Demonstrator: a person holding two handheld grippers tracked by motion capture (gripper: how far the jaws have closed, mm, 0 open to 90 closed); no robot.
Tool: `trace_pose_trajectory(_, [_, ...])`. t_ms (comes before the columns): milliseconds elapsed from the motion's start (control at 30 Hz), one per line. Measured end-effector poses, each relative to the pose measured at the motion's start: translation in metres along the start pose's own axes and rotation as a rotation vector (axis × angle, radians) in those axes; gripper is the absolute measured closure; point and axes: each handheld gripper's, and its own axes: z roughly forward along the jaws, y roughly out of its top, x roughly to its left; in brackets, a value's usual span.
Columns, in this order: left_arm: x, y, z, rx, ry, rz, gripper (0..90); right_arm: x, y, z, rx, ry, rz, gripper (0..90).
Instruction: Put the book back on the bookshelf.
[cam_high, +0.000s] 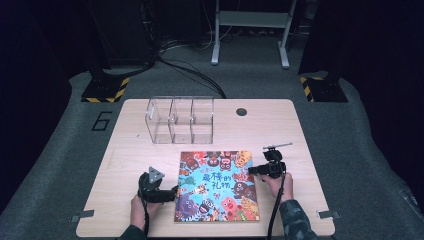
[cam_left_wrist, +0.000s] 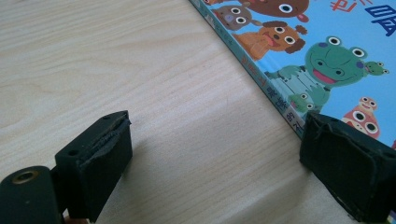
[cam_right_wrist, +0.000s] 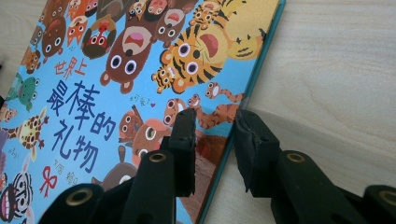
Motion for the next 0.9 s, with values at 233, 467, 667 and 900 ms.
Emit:
trace_pose_trajectory(233, [0.0000,0.0000,-0.0004,0.004,-0.002,0.003,9.4,-0.0039,-0.0045,-0.0035,-0.027,0.057,0.044,69.8])
trace_pose_trajectory(467, [-0.0003,-0.0001,-0.0001,0.000,-0.001,-0.002,9.4,-0.0027,-0.0075,-0.0070,-0.019,0.078,0.033,70.4])
trace_pose_trajectory(667, [0.0004,0.0000,-0.0008,0.008,-0.004,0.010,9.6,0.0019,-0.0063,-0.0001,0.026,0.004,-0.028,64.9])
trace_pose_trajectory(900, [0.0003,-0.0001,-0.0008,0.008,-0.004,0.009,9.6,0.0029,-0.0049,0.0012,0.018,0.012,-0.011,60.3])
